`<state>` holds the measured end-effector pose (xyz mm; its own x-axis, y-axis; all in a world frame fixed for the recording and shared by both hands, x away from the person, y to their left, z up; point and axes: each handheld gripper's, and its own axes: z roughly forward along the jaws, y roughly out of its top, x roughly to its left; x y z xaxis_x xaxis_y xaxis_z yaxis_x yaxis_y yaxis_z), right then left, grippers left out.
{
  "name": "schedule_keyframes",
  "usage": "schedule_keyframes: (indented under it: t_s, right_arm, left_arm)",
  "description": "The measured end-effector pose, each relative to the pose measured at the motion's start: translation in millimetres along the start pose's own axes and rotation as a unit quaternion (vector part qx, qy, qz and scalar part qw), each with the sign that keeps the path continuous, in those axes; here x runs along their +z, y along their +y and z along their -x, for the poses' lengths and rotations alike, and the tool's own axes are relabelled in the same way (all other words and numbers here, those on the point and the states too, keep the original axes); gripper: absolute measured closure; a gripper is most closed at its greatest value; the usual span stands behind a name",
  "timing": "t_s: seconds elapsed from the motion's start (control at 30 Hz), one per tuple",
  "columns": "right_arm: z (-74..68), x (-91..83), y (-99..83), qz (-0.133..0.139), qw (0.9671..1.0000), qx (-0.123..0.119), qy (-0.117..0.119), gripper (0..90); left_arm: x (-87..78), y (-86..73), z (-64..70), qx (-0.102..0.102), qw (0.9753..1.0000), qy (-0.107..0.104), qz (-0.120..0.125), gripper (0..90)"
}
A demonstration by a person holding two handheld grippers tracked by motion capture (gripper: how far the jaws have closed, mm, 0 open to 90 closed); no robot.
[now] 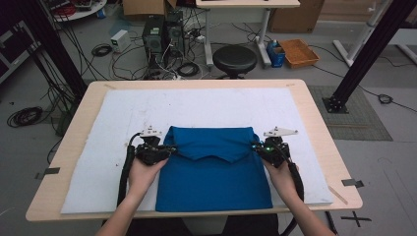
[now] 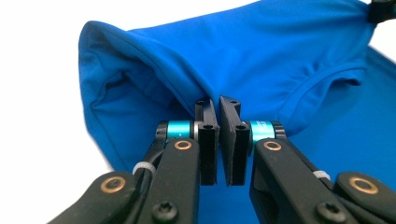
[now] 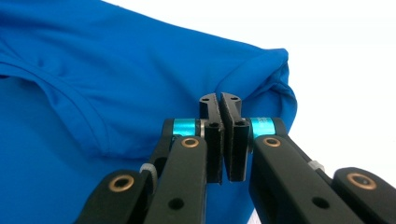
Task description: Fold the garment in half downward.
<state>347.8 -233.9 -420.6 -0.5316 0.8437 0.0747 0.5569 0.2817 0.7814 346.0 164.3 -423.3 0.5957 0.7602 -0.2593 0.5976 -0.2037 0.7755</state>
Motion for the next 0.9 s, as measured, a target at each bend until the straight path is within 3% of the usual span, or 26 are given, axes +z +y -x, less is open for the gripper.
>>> schedule_keyframes:
  t_s: [0.2, 0.43, 0.67, 0.9]
  right_arm:
    - [-4.1, -21.7, -4.8, 0.009, 0.9998, 0.002, 0.017, 88.4]
    - [-15.4, -54.2, -16.8, 0.018, 0.9991, -0.007, 0.039, 88.4]
    - [-31.1, -84.5, -33.9, 0.021, 0.9981, -0.020, 0.054, 88.4]
    - [-48.4, -101.7, -55.7, 0.013, 0.9972, -0.039, 0.062, 88.4]
  left_arm:
    - [-18.2, -5.2, 12.1, 0.011, 0.9997, -0.022, -0.002, 85.7]
    - [-48.5, -22.4, 37.9, 0.035, 0.9986, -0.041, 0.001, 85.8]
    - [-75.7, -48.3, 63.6, 0.059, 0.9972, -0.045, -0.008, 85.8]
    - [-83.0, -68.4, 78.3, 0.078, 0.9955, -0.045, -0.031, 85.8]
